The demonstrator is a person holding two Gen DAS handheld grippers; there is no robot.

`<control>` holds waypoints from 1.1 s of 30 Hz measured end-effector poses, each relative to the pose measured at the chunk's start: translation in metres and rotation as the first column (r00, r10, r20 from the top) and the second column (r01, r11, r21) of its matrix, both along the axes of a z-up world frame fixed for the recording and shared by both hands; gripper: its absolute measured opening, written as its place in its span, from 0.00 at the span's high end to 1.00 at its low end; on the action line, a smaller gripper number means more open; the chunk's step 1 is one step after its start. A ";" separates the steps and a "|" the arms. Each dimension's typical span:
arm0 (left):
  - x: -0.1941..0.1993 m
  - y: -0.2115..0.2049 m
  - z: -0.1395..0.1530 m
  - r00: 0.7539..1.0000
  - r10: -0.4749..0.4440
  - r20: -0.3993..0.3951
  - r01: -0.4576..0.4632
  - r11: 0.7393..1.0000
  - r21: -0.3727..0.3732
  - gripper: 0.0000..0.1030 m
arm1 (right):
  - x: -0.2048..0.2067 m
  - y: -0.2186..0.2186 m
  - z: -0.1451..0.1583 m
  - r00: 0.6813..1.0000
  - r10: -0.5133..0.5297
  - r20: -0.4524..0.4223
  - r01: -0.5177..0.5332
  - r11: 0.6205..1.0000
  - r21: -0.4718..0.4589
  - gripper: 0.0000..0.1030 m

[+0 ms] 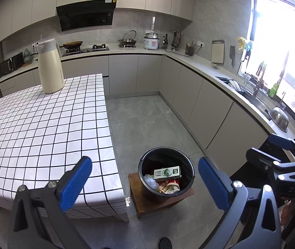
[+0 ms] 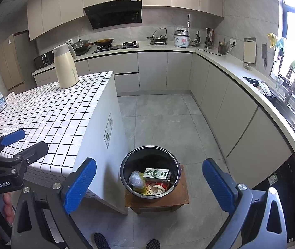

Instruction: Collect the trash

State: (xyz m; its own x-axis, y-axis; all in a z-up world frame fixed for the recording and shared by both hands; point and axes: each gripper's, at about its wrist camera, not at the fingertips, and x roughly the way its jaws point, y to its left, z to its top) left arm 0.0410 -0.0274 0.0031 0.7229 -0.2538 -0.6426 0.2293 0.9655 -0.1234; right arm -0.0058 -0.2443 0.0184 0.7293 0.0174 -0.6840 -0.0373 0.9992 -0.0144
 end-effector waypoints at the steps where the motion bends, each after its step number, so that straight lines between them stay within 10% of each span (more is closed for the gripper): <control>1: 0.000 0.000 0.000 1.000 0.000 0.001 0.000 1.000 0.001 0.00 | 0.000 0.000 -0.001 1.000 0.001 -0.001 -0.001 1.000 0.000 0.00; 33: 0.004 -0.002 -0.001 1.000 -0.009 0.004 0.009 1.000 0.011 0.00 | 0.007 -0.003 -0.003 1.000 0.004 -0.001 -0.004 1.000 0.009 0.00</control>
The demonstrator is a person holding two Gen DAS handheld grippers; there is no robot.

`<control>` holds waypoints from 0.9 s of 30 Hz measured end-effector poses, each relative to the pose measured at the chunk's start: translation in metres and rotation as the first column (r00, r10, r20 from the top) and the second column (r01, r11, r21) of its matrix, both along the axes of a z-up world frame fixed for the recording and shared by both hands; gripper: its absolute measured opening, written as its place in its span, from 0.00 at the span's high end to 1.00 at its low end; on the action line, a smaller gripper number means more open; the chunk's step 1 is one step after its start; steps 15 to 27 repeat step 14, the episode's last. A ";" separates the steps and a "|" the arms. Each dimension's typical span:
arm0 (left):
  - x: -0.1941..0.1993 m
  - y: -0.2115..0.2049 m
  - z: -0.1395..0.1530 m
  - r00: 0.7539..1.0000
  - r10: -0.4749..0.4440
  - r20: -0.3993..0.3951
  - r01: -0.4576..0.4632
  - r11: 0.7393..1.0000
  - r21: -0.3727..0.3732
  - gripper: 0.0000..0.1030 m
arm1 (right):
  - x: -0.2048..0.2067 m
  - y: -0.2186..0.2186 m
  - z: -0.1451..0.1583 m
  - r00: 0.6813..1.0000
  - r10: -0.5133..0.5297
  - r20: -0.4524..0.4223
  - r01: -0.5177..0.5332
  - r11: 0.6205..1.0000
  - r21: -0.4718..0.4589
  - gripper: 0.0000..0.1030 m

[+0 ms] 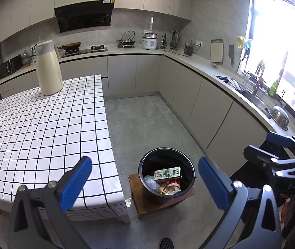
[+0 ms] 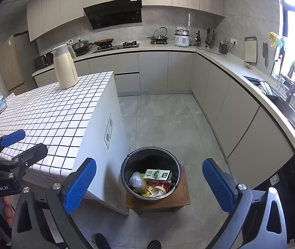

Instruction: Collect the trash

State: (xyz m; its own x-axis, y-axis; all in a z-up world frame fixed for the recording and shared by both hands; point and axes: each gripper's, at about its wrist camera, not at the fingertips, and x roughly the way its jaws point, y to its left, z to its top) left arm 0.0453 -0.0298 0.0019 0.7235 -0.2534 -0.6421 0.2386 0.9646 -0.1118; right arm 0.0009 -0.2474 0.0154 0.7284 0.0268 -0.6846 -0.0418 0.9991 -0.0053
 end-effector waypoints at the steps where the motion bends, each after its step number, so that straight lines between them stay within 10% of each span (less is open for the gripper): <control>1: 0.001 0.000 -0.001 1.000 0.001 0.000 -0.001 1.000 0.003 0.00 | 0.001 0.000 0.000 1.000 0.000 -0.002 0.000 1.000 -0.001 0.00; 27: 0.003 0.004 -0.007 1.000 -0.002 -0.009 0.002 1.000 -0.010 0.00 | 0.009 -0.007 -0.003 1.000 -0.012 -0.010 0.012 1.000 -0.004 0.00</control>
